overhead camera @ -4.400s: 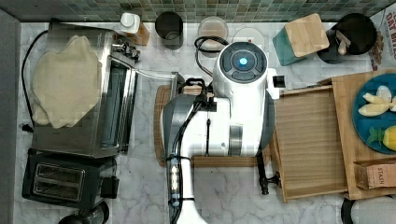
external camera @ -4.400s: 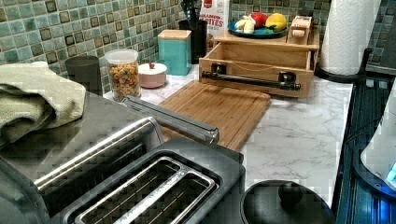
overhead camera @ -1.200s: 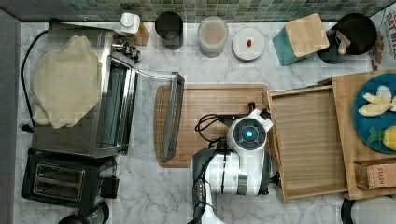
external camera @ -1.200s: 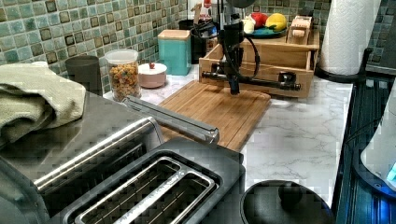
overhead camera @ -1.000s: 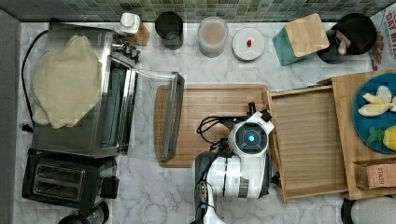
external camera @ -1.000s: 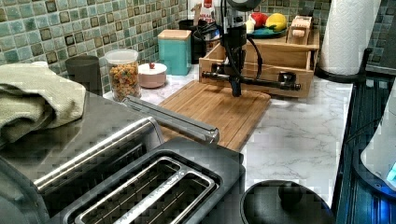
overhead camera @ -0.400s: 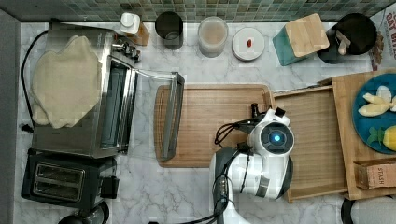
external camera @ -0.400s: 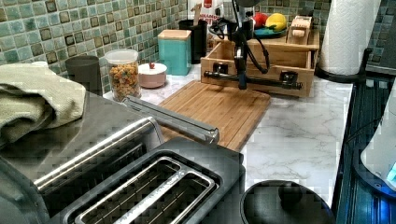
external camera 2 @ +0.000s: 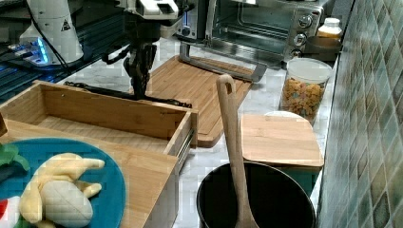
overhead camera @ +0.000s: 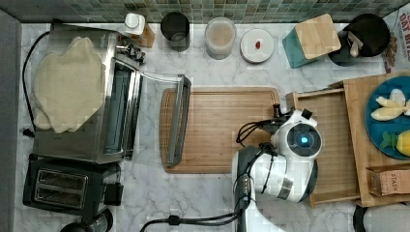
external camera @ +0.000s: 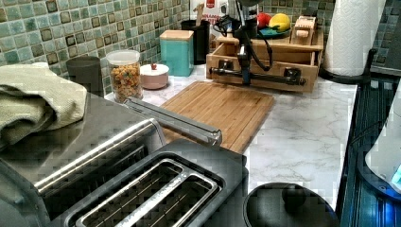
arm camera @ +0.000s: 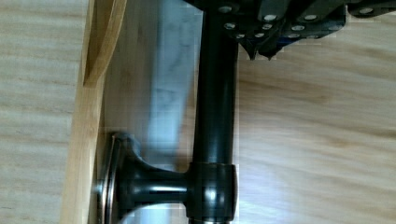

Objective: Close the drawer.

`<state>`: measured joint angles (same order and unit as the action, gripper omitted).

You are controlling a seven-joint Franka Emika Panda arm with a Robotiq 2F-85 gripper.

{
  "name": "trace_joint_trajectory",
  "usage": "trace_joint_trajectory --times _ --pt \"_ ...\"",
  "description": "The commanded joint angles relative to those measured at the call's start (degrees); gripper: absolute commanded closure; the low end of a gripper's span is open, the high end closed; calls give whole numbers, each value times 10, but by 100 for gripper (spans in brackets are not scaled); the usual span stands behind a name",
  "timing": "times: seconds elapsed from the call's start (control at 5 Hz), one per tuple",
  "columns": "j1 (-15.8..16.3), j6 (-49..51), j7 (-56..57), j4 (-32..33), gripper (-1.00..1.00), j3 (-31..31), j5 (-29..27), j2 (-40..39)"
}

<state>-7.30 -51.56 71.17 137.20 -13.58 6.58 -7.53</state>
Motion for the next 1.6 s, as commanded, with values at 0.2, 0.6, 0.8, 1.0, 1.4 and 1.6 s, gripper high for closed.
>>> trace_joint_trajectory --times 0.2,0.6,0.8,1.0,1.4,1.6 --pt "-119 -60 121 -154 100 -86 -53 -87" --pt "-125 -125 99 -152 100 -126 -2 -89" --pt "-94 -111 29 -129 100 -147 28 -63" --pt "-94 -111 30 -129 100 -147 28 -63" --pt "-88 -111 32 -129 100 -153 25 -64" --pt "-84 -111 33 -129 100 -157 22 -64"
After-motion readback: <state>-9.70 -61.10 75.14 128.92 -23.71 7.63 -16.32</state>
